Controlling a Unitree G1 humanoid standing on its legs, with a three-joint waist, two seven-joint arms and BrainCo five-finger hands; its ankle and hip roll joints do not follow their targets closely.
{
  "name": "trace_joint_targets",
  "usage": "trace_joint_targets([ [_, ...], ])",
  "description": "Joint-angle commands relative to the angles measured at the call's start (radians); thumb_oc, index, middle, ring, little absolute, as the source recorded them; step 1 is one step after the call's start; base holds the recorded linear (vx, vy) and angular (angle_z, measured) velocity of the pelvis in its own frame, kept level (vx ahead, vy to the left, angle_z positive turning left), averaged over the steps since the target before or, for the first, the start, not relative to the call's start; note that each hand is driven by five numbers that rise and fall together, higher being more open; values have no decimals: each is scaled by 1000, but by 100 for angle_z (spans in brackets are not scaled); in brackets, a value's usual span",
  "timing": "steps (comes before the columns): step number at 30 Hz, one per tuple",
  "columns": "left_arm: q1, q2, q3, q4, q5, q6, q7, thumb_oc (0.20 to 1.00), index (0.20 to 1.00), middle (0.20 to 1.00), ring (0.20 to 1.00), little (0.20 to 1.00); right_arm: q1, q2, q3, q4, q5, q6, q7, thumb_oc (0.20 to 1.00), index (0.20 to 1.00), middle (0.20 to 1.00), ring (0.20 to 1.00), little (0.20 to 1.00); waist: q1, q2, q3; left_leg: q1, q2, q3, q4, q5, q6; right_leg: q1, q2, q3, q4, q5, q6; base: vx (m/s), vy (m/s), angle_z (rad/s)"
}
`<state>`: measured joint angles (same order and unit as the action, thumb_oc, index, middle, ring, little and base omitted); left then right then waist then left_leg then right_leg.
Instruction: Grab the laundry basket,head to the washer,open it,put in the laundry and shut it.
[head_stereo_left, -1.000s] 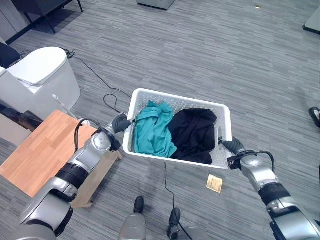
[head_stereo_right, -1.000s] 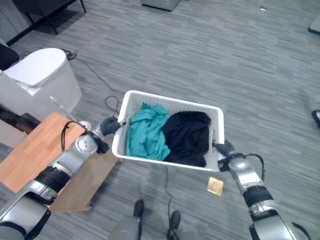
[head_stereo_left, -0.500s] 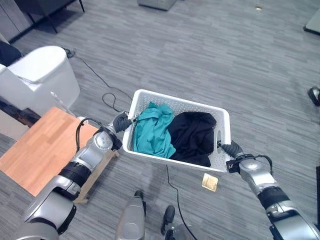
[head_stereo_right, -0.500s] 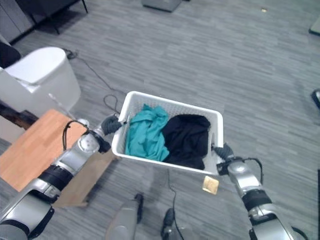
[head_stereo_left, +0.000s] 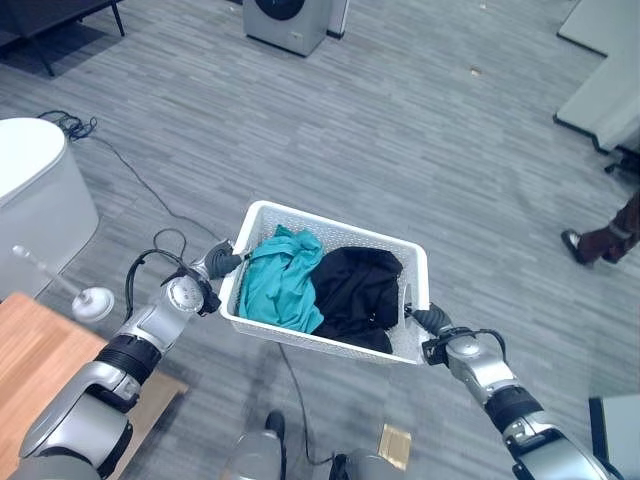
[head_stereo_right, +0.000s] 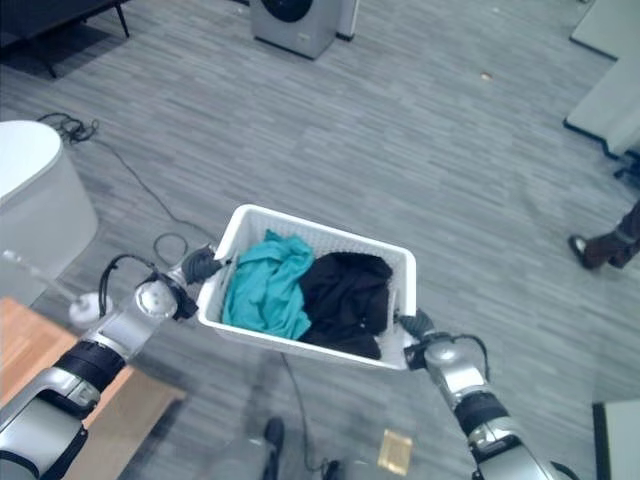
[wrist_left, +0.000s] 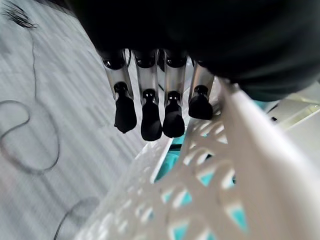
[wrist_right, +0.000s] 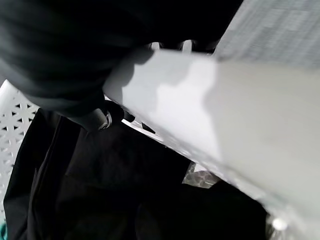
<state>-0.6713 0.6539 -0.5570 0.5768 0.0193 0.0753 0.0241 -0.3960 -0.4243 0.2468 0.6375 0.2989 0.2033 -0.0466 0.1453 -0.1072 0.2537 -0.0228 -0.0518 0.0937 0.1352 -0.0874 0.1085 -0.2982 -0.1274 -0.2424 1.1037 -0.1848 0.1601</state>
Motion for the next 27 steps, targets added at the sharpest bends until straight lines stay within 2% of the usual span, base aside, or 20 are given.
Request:
trace_joint_targets([
  [1, -60, 40, 28, 2, -4, -19, 59, 200, 200, 200, 200, 200, -116, -26, 15, -65, 57, -114, 26, 200, 200, 200, 200, 200, -10, 54, -79, -54, 14, 47, -50, 52, 9, 139, 53, -51, -458, 202, 45, 484, 49, 47],
  [2, -64, 37, 21, 2, 0, -20, 56, 200, 200, 200, 200, 200, -108, -33, 7, -67, 57, -113, 25, 200, 200, 200, 200, 200, -24, 60, -82, -32, 11, 19, -49, 41, -1, 142, 34, -62, -537, 161, 19, 698, -80, 48],
  [3, -81, 25, 4, 18, 7, -19, 54, 200, 200, 200, 200, 200, -86, -45, -8, -74, 66, -115, 21, 200, 200, 200, 200, 200, -44, 70, -88, 12, 11, -27, -39, -5, -23, 137, -20, -65, -753, 117, -20, 729, -158, 80],
  [6, -117, 4, -13, 45, 35, -13, 59, 200, 200, 200, 200, 200, -46, -56, -40, -120, 67, -112, 17, 200, 200, 200, 200, 200, -68, 81, -87, 76, 20, -79, -40, -60, -58, 104, -116, -37, -1034, 215, 8, 576, -184, 130],
  [7, -129, -1, -17, 63, 50, -14, 64, 200, 200, 200, 200, 200, -39, -52, -46, -130, 67, -113, 18, 200, 200, 200, 200, 200, -73, 87, -85, 101, 30, -90, -43, -78, -64, 82, -143, -43, -1092, 255, 26, 492, -165, 112],
  [9, -134, 0, -16, 73, 70, -19, 61, 200, 200, 200, 200, 200, -31, -48, -52, -145, 52, -111, 22, 200, 200, 200, 200, 200, -78, 101, -87, 158, 50, -93, -62, -105, -75, 79, -165, -91, -1163, 292, 48, 614, -200, 79],
  [10, -131, 5, -22, 77, 75, -22, 56, 200, 200, 200, 200, 200, -24, -46, -49, -147, 51, -108, 34, 200, 200, 200, 200, 200, -81, 90, -103, 208, 54, -98, -69, -140, -88, 114, -149, -104, -1165, 309, 54, 757, -268, 31],
  [11, -131, 7, -22, 82, 79, -22, 57, 200, 200, 200, 200, 200, -17, -44, -51, -145, 53, -105, 38, 200, 200, 200, 200, 200, -86, 82, -117, 233, 53, -115, -62, -147, -92, 131, -140, -99, -1151, 322, 53, 821, -289, 34],
  [13, -122, 7, -15, 100, 70, -29, 62, 200, 200, 200, 200, 200, -11, -48, -44, -144, 50, -103, 46, 200, 200, 200, 200, 200, -110, 79, -142, 271, 87, -138, -1, -129, -113, 125, -104, -50, -1080, 316, 41, 769, -343, 55],
  [14, -112, 3, -19, 111, 57, -29, 63, 200, 200, 200, 200, 200, -20, -42, -31, -125, 75, -111, 36, 200, 200, 200, 200, 200, -114, 73, -145, 212, 145, -133, 214, -25, -142, 151, -45, -27, -1035, 281, 1, 847, -600, 49],
  [15, -110, 13, -16, 96, 39, -24, 58, 200, 200, 200, 200, 200, -39, -35, -15, -105, 108, -118, 26, 200, 200, 200, 200, 200, -92, 61, -140, 118, 188, -110, 476, 52, -136, 215, -4, -57, -1046, 241, -48, 607, -509, 46],
  [16, -110, 14, -16, 96, 39, -23, 58, 200, 200, 200, 200, 200, -40, -35, -15, -104, 108, -118, 26, 200, 200, 200, 200, 200, -95, 59, -142, 109, 186, -113, 482, 53, -136, 213, -5, -59, -1049, 245, -48, 441, -524, -48],
  [17, -125, 33, -10, 84, 15, -25, 61, 200, 200, 200, 200, 200, -55, -48, -8, -102, 116, -120, 14, 200, 200, 200, 200, 200, -71, 45, -119, -8, 226, -107, 710, 100, -115, 266, 41, -61, -1058, 209, -99, 315, -400, -57],
  [18, -137, 37, -6, 80, 7, -30, 62, 200, 200, 200, 200, 200, -61, -50, -4, -98, 123, -122, 6, 200, 200, 200, 200, 200, -62, 38, -116, -28, 273, -68, 725, 102, -104, 292, 67, -67, -1073, 187, -116, 531, -506, -83],
  [19, -154, 39, -13, 80, 4, -29, 63, 200, 200, 200, 200, 200, -65, -50, 2, -95, 124, -119, 2, 200, 200, 200, 200, 200, -56, 33, -112, -51, 311, -50, 709, 93, -110, 323, 87, -56, -1080, 158, -120, 420, -294, -35],
  [20, -166, 40, -17, 77, -4, -26, 64, 200, 200, 200, 200, 200, -65, -58, 4, -99, 122, -117, -3, 200, 200, 200, 200, 200, -43, 24, -100, -94, 322, -25, 689, 70, -109, 351, 94, -49, -1089, 142, -127, 400, -186, -40],
  [22, -193, 33, -21, 85, -10, -26, 66, 200, 200, 200, 200, 200, -61, -66, 9, -111, 120, -118, -8, 200, 200, 200, 200, 200, -30, 11, -84, -185, 273, -3, 595, 0, -111, 388, 97, -48, -1112, 128, -120, 322, -59, -17],
  [24, -206, 42, -25, 81, -12, -27, 73, 200, 200, 200, 200, 200, -52, -69, 13, -137, 114, -121, -8, 200, 200, 200, 200, 200, -18, 3, -82, -231, 233, 19, 385, -6, -120, 405, 100, -51, -1121, 111, -111, 327, 29, -1],
  [26, -213, 46, -27, 85, -15, -32, 77, 200, 200, 200, 200, 200, -63, -63, 20, -129, 116, -135, -10, 200, 200, 200, 200, 200, 11, 8, -78, -241, 190, 4, 73, 124, -133, 425, 108, -71, -1120, 105, -105, 321, 90, -38],
  [27, -214, 54, -24, 83, -19, -35, 78, 200, 200, 200, 200, 200, -73, -57, 28, -119, 117, -143, -12, 200, 200, 200, 200, 200, 28, 15, -77, -245, 173, -20, -62, 158, -141, 438, 116, -75, -1112, 87, -100, 365, 103, -39],
])
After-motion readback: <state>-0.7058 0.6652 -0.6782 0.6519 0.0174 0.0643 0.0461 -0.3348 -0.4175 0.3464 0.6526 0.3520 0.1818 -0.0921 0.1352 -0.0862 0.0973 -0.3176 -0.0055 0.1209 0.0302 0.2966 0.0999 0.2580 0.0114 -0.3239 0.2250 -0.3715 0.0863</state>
